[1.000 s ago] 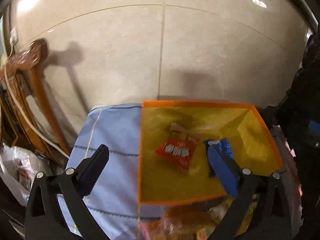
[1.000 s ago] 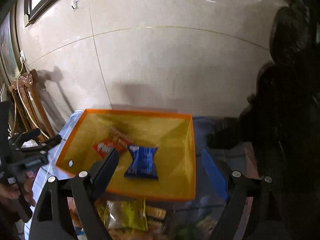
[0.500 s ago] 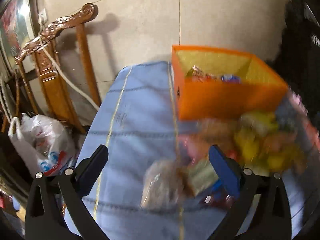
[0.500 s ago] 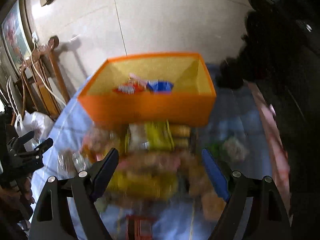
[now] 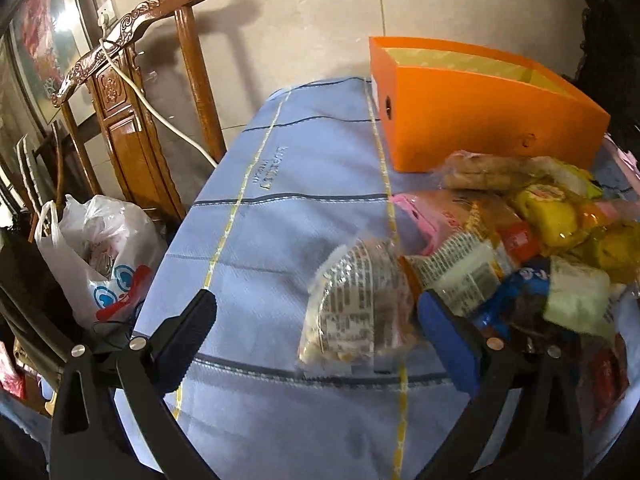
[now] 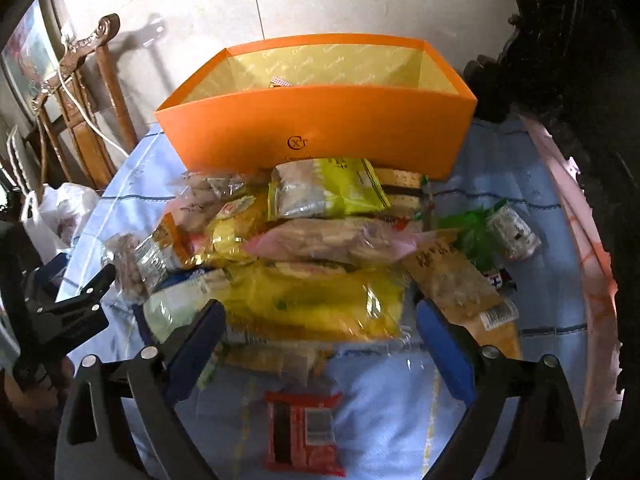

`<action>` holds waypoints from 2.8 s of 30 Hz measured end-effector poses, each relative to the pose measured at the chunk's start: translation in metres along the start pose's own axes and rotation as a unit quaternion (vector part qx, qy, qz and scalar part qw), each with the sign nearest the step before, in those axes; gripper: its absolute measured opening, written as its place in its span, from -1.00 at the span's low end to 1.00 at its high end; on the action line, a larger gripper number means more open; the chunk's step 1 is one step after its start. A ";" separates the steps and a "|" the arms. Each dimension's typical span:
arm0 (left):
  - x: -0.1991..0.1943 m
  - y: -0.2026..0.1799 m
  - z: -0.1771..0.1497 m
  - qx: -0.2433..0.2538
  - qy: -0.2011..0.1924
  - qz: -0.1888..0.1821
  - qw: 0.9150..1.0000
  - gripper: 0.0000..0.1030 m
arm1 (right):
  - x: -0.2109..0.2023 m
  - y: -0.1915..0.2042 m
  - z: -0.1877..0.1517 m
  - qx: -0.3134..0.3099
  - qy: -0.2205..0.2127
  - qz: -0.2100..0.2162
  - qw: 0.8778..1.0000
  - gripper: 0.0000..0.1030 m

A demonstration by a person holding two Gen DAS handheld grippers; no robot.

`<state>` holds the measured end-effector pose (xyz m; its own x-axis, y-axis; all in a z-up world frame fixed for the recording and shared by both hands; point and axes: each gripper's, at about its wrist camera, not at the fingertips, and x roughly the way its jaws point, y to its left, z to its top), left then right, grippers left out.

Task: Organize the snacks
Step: 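Grasp the clear bread pack with the left gripper while the right grasps a yellow pack, then carry both packs over the orange box and release them inside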

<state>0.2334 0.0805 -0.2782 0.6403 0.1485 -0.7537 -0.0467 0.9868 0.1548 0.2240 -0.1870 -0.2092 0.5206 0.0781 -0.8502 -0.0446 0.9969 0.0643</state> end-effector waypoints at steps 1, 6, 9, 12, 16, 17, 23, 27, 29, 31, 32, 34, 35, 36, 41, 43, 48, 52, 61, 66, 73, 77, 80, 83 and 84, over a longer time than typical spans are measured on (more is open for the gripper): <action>0.001 0.000 0.002 -0.001 0.000 -0.001 1.000 0.91 | 0.001 0.005 0.002 -0.007 -0.003 -0.003 1.000 0.87; 0.015 -0.017 0.005 0.031 -0.004 0.005 0.999 0.91 | 0.020 0.023 0.006 -0.040 0.010 -0.046 0.998 0.87; 0.023 -0.023 0.003 0.029 -0.004 0.005 1.000 0.91 | 0.023 0.027 0.005 -0.057 -0.002 -0.058 0.997 0.74; 0.027 -0.019 0.000 0.004 -0.008 -0.004 1.000 0.92 | 0.021 0.031 0.004 -0.085 -0.007 -0.063 0.994 0.21; 0.040 0.002 -0.006 -0.058 0.030 -0.060 0.996 -0.01 | 0.012 0.028 0.003 -0.102 -0.013 -0.055 0.993 -0.15; 0.040 0.008 -0.007 -0.074 0.031 -0.070 0.994 -0.01 | 0.011 0.025 0.003 -0.099 -0.012 -0.052 0.994 -0.17; 0.049 0.012 -0.011 -0.085 0.048 -0.091 0.991 0.47 | 0.011 0.020 -0.001 -0.098 -0.011 -0.047 0.994 -0.13; 0.055 0.008 -0.011 -0.075 0.059 -0.059 0.994 0.85 | 0.014 0.022 0.002 -0.101 -0.012 -0.049 0.994 -0.13; 0.051 0.011 -0.010 -0.091 0.052 -0.068 0.992 0.39 | 0.012 0.022 0.003 -0.101 -0.015 -0.043 0.994 -0.21; 0.047 0.013 -0.005 -0.093 0.047 -0.080 0.991 0.11 | 0.009 0.020 0.001 -0.100 -0.019 -0.034 0.994 -0.28; 0.046 0.014 -0.005 -0.096 0.046 -0.085 0.991 0.08 | 0.008 0.019 0.001 -0.098 -0.021 -0.030 0.995 -0.33; 0.046 0.014 -0.005 -0.093 0.049 -0.090 0.990 0.05 | 0.006 0.017 0.001 -0.094 -0.022 -0.022 0.995 -0.36; 0.044 0.013 -0.005 -0.088 0.046 -0.090 0.991 0.03 | 0.004 0.016 0.001 -0.091 -0.024 -0.020 0.995 -0.38; 0.042 0.014 -0.006 -0.090 0.047 -0.092 0.991 0.02 | 0.001 0.015 0.001 -0.089 -0.028 -0.017 0.996 -0.38; 0.023 0.020 -0.004 -0.095 0.018 -0.101 0.990 0.01 | -0.023 0.014 0.000 -0.092 -0.054 -0.002 0.994 -0.44; 0.008 0.022 0.000 -0.096 0.001 -0.109 0.989 0.01 | -0.035 0.009 0.001 -0.079 -0.064 0.005 0.995 -0.44; -0.020 0.026 0.011 -0.101 -0.025 -0.130 0.986 0.01 | -0.060 -0.007 0.002 -0.045 -0.086 0.017 0.995 -0.44; -0.039 0.022 0.019 -0.088 -0.041 -0.133 0.986 0.01 | -0.075 -0.013 0.002 -0.037 -0.097 0.017 0.994 -0.44; -0.056 0.013 0.021 -0.076 -0.044 -0.147 0.985 0.01 | -0.073 -0.014 -0.005 -0.023 -0.088 0.022 0.996 -0.44; -0.067 0.014 0.031 -0.069 -0.057 -0.146 0.985 0.01 | -0.097 -0.014 0.006 -0.021 -0.118 0.026 0.992 -0.44; -0.093 0.008 0.057 -0.055 -0.083 -0.155 0.983 0.01 | -0.140 -0.017 0.030 -0.027 -0.165 0.028 0.986 -0.44; -0.106 -0.002 0.086 -0.045 -0.101 -0.169 0.979 0.01 | -0.161 -0.022 0.054 -0.026 -0.193 0.024 0.981 -0.44; -0.112 -0.011 0.115 -0.036 -0.116 -0.177 0.977 0.01 | -0.176 -0.028 0.080 -0.018 -0.218 0.020 0.976 -0.44; -0.115 -0.022 0.152 -0.030 -0.124 -0.192 0.973 0.02 | -0.189 -0.034 0.111 -0.013 -0.241 0.015 0.970 -0.44; -0.116 -0.025 0.166 -0.029 -0.126 -0.195 0.972 0.02 | -0.194 -0.035 0.122 -0.015 -0.250 0.011 0.968 -0.44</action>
<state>0.2876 0.0281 -0.0892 0.7853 -0.2516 -0.5657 0.1989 0.9678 -0.1544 0.2286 -0.2369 0.0176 0.8671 0.0982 -0.4883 -0.0801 0.9951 0.0580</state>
